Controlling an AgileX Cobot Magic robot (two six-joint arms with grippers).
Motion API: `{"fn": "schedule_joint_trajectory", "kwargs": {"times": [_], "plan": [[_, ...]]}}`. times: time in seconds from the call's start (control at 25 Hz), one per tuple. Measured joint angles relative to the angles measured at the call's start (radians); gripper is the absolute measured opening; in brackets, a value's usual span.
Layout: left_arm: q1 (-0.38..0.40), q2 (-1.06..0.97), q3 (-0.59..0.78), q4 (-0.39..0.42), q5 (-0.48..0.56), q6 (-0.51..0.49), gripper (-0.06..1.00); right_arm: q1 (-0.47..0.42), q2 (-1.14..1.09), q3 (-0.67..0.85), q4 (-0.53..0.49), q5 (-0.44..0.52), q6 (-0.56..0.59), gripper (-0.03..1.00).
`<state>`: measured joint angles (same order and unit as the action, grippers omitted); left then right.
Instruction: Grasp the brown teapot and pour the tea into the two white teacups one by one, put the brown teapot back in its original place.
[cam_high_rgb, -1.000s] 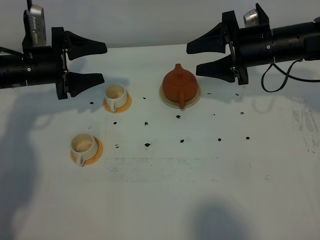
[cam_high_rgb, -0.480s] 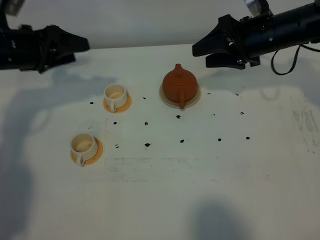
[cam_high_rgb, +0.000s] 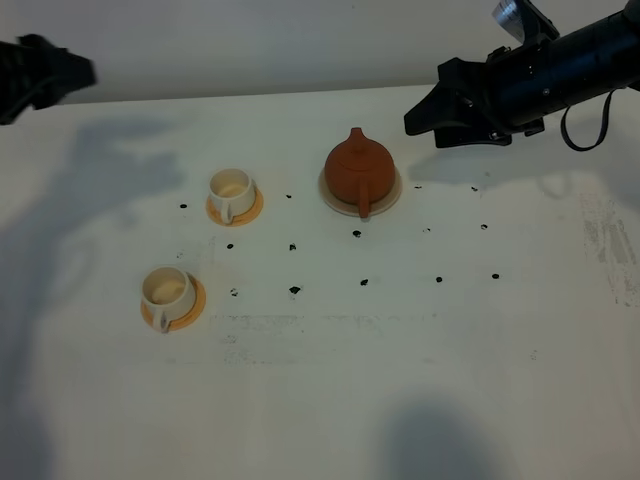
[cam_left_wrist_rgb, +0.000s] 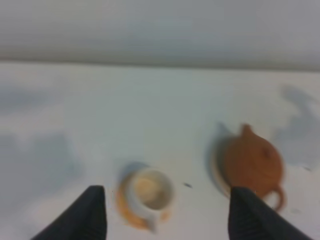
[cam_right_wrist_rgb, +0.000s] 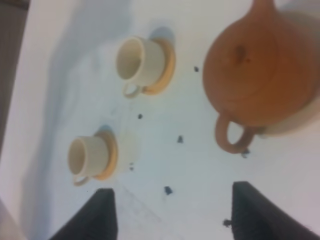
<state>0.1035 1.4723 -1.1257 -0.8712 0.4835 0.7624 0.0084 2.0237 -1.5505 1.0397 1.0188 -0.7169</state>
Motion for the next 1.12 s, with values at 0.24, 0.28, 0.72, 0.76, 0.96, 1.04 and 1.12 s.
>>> {"fn": "schedule_joint_trajectory", "kwargs": {"times": [0.24,0.28,0.72,0.76,0.96,1.04,1.12], "plan": [[0.000,-0.187,0.179,0.044,-0.112,-0.001,0.45,0.003,0.000,0.000,-0.015,-0.023,0.001,0.48],[0.000,-0.209,0.204,0.053,-0.123,-0.003,0.45,0.007,0.000,-0.001,-0.024,-0.029,0.001,0.48],[0.000,-0.490,0.372,0.419,-0.097,-0.319,0.44,0.177,0.000,-0.167,-0.354,-0.072,0.187,0.47],[0.000,-0.518,0.375,0.471,-0.082,-0.356,0.44,0.188,0.000,-0.181,-0.378,-0.074,0.204,0.47],[0.000,-0.670,0.375,0.667,0.019,-0.530,0.44,0.218,0.000,-0.231,-0.460,-0.078,0.280,0.47],[0.000,-0.737,0.375,0.719,0.077,-0.574,0.44,0.232,0.000,-0.244,-0.504,-0.079,0.301,0.47],[0.000,-0.810,0.375,0.758,0.140,-0.606,0.44,0.242,0.000,-0.254,-0.541,-0.077,0.329,0.47]]}}
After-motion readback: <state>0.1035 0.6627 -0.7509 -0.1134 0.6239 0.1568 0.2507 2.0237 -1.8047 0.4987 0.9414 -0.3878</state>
